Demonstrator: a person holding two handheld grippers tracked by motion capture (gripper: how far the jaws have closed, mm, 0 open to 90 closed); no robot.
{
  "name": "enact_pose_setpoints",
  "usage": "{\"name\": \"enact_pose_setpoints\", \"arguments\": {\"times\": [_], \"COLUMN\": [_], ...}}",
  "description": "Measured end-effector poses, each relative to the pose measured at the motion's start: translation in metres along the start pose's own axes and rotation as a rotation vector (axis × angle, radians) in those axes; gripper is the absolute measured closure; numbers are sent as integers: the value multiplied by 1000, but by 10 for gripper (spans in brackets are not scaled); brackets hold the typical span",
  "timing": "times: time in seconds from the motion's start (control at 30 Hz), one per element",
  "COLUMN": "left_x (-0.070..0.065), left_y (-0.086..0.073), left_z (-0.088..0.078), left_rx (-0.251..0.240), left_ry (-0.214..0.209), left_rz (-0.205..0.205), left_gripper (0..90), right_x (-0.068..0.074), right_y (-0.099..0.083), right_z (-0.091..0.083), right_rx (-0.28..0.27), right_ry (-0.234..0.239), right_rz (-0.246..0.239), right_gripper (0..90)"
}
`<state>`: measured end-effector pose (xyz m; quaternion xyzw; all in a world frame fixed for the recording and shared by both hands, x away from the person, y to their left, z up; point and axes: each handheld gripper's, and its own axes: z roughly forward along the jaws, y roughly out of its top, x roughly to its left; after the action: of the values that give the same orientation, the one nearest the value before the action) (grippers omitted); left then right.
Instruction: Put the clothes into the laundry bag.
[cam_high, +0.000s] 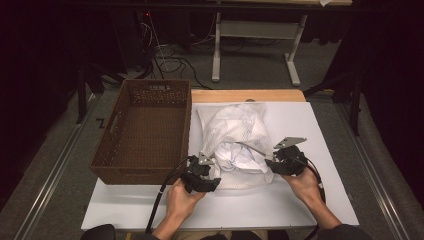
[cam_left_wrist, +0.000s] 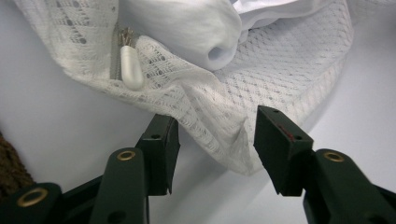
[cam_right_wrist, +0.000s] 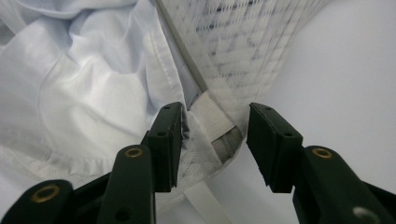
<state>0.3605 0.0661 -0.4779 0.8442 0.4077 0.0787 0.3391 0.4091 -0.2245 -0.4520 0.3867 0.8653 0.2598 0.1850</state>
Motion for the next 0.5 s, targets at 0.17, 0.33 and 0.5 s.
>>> {"name": "enact_pose_setpoints", "arguments": {"times": [0.17,0.33,0.5], "left_x": [2,3,2], "left_y": [3,4,6], "left_z": [13,20,20], "left_rx": [34,60,62], "left_ry": [4,1,-10], "left_rz": [-4,20,33], "left_gripper": [520,666,805], "right_x": [0,-5,-7], "right_y": [0,0,2], "right_z": [3,-16,-21], "right_rx": [-27,-84,-64], "right_ry": [25,33,-5], "right_rz": [14,38,34], "right_gripper": [529,542,560]}}
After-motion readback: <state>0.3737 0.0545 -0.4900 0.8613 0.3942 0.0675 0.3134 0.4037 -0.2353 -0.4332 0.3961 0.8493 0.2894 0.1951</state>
